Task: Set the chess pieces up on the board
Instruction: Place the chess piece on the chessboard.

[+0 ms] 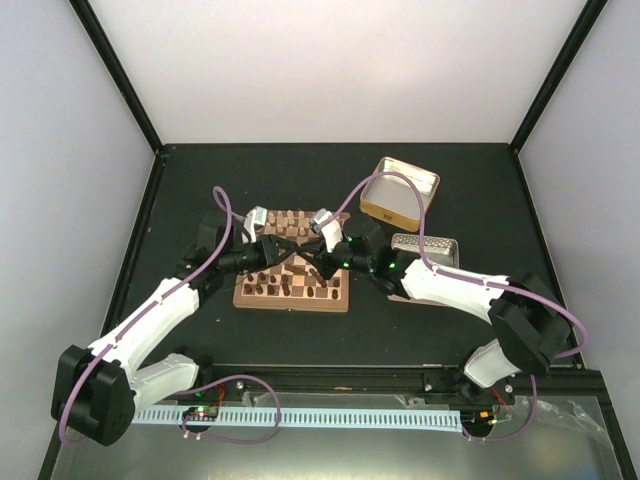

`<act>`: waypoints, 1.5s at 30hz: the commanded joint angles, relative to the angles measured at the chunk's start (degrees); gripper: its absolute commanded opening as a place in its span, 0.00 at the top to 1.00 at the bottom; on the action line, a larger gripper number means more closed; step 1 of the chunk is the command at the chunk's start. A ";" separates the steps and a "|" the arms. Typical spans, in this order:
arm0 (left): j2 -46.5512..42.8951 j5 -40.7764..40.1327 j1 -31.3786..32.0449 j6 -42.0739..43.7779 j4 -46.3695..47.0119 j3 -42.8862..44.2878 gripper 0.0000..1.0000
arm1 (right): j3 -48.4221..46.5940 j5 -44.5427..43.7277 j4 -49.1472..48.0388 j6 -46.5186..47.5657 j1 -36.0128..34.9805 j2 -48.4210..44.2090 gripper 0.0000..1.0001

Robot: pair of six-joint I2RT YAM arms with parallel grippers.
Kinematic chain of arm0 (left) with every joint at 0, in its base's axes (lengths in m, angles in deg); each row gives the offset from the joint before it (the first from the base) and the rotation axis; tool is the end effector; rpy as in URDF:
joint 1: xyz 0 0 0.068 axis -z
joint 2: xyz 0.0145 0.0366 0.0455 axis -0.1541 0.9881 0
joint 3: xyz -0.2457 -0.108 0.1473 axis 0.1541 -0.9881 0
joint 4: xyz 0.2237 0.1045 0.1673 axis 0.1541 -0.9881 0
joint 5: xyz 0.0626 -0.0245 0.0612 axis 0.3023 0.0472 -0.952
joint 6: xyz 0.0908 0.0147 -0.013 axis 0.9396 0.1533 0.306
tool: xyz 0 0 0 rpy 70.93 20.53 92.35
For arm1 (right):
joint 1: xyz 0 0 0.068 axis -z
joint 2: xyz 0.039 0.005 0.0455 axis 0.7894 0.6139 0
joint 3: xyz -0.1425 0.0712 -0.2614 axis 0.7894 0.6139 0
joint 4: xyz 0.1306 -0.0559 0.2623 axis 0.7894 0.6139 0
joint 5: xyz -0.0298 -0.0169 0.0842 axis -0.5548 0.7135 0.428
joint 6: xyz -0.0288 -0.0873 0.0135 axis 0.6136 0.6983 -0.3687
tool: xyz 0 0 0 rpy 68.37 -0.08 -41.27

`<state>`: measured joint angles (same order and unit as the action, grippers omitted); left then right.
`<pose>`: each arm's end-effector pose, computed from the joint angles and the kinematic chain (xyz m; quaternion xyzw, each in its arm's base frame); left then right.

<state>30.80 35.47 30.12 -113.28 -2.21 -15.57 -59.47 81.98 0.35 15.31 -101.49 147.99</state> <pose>0.2432 -0.1462 0.2438 -0.0231 0.8418 -0.4765 0.2524 0.2491 0.3257 0.2305 -0.3369 0.7639 0.3759 0.4020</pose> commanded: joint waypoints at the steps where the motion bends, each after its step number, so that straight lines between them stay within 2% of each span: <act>1: -0.49 1.82 -0.34 -1.26 4.23 1.02 0.71 | 0.22 3.00 -3.47 -0.56 -0.22 -1.70 0.91; 5: -0.70 3.63 -0.40 -3.54 7.70 -0.14 0.74 | 0.31 2.80 -3.86 -1.12 -0.28 -1.70 0.91; 9: 0.05 5.48 -0.43 -4.51 9.03 -0.69 0.90 | 0.42 2.60 -4.32 -1.73 -0.22 -1.79 0.91; 12: -0.46 4.82 -0.43 -3.38 8.03 -0.93 0.96 | 0.48 2.21 -4.43 -2.16 -0.28 -1.88 0.89; 14: -0.89 4.04 -0.43 -1.96 6.68 -0.76 0.98 | 0.47 1.01 -3.88 -3.03 -0.21 -2.03 0.84; 18: -1.74 -0.94 -0.38 2.78 -1.15 0.52 0.98 | 0.06 -2.93 0.64 -4.89 -0.28 -2.84 0.59; 20: -2.27 -6.13 -0.16 5.51 -5.96 1.49 0.98 | 1.06 -4.87 2.13 -6.49 -0.21 -4.01 0.52; 23: -3.04 -13.17 1.39 8.62 -12.07 2.81 0.98 | 4.59 -7.53 1.93 -9.08 -0.20 -6.97 0.46; 28: -3.72 -23.10 7.78 11.20 -17.72 4.35 0.99 | 8.42 -13.79 3.24 -13.58 -0.17 -10.89 0.44; 34: -2.45 -32.83 16.01 11.49 -20.95 5.48 0.99 | 8.47 -18.70 5.80 -16.59 -0.13 -11.24 0.44; 38: -0.58 -35.71 19.30 10.96 -20.81 5.20 0.98 | 8.38 -20.62 6.53 -17.57 -0.19 -11.61 0.44; 45: 5.08 -36.79 20.01 10.63 -19.11 6.81 0.96 | 8.66 -21.63 7.31 -18.27 -0.19 -12.25 0.44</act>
<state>33.07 1.73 49.79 -103.05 -21.51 -12.46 -51.10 62.92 7.43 -1.78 -101.60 137.22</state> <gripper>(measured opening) 0.101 0.559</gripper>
